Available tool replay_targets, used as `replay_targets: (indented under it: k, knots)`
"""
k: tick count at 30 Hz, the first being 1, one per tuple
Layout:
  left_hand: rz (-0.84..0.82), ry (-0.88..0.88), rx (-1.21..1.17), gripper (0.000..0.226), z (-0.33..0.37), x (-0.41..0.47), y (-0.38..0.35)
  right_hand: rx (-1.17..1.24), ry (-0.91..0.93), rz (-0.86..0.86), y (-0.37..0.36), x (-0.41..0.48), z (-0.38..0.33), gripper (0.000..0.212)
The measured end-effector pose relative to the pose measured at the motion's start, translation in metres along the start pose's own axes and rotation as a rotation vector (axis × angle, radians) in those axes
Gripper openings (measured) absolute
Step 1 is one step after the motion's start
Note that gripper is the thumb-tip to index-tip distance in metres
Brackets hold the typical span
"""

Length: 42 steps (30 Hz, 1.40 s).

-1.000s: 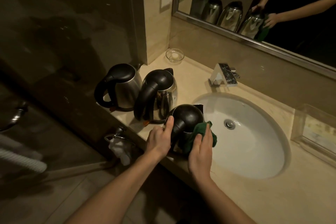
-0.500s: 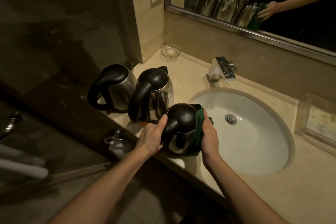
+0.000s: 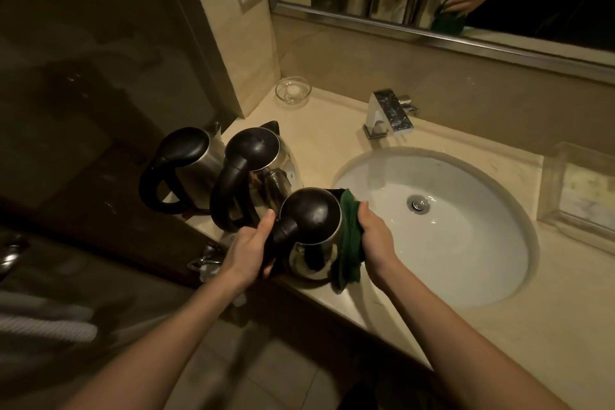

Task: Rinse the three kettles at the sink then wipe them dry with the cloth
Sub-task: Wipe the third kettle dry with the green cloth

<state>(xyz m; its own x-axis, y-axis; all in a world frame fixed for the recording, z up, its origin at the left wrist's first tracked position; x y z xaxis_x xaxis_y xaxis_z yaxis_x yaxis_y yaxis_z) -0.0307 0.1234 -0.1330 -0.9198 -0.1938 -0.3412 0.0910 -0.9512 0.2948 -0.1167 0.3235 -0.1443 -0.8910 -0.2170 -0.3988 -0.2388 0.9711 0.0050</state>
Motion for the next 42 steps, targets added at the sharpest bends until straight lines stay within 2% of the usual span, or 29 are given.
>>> replay_targets:
  k: [3, 5, 12, 15, 18, 23, 28, 31, 33, 37, 42]
  knots:
    - [0.189, -0.002, 0.065, 0.067, 0.007, -0.006, -0.002, -0.038, -0.018, -0.075, 0.001, 0.002, 0.011, 0.043]
    - [0.302, -0.006, 0.129, 0.064, 0.013, -0.006, -0.005, -0.075, -0.007, -0.122, 0.003, 0.005, 0.015, 0.040]
    - [0.411, 0.044, 0.235, 0.074, 0.016, -0.001, -0.013, -0.126, -0.007, -0.190, 0.010, 0.022, 0.022, 0.039]
    - [0.385, 0.031, 0.227, 0.079, 0.017, 0.000, -0.013, -0.149, -0.004, -0.215, 0.010, 0.031, 0.016, 0.037]
    - [0.363, 0.004, 0.262, 0.070, 0.019, 0.000, -0.011, -0.149, 0.013, -0.247, 0.010, 0.040, 0.008, 0.035]
    - [0.305, -0.012, 0.233, 0.093, 0.011, 0.002, -0.007, -0.075, -0.060, -0.317, 0.012, 0.047, 0.009, 0.032]
    - [0.252, -0.031, 0.186, 0.090, 0.011, 0.004, -0.005, -0.064, -0.143, -0.404, 0.015, 0.060, 0.005, 0.029]
    - [0.226, -0.040, 0.187, 0.107, 0.011, 0.008, -0.003, -0.013, -0.157, -0.484, 0.019, 0.067, -0.009, 0.031]
    - [0.219, -0.038, 0.181, 0.098, 0.015, 0.011, -0.002, -0.006, -0.136, -0.554, 0.021, 0.072, -0.020, 0.032]
    - [0.189, -0.060, 0.183, 0.062, 0.024, 0.014, -0.004, -0.003, -0.118, -0.649, 0.023, 0.079, -0.027, 0.030]
    - [0.129, -0.067, 0.163, 0.060, 0.025, 0.021, -0.001, -0.008, -0.197, -0.718, 0.029, 0.080, -0.010, 0.035]
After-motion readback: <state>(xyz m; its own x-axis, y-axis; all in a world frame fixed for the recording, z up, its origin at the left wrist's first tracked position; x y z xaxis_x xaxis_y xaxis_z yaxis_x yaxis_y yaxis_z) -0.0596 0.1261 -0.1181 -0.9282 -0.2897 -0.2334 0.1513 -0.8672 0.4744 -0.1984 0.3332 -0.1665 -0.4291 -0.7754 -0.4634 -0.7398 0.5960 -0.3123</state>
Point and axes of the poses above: each hand's wrist, its own x-axis towards the middle knuckle, its own y-axis out of the back of the hand, z = x × y, the point moved 2 cm from there along x, towards the middle knuckle, and after that the axes turned 3 degrees about -z, right-handed, at the moved point
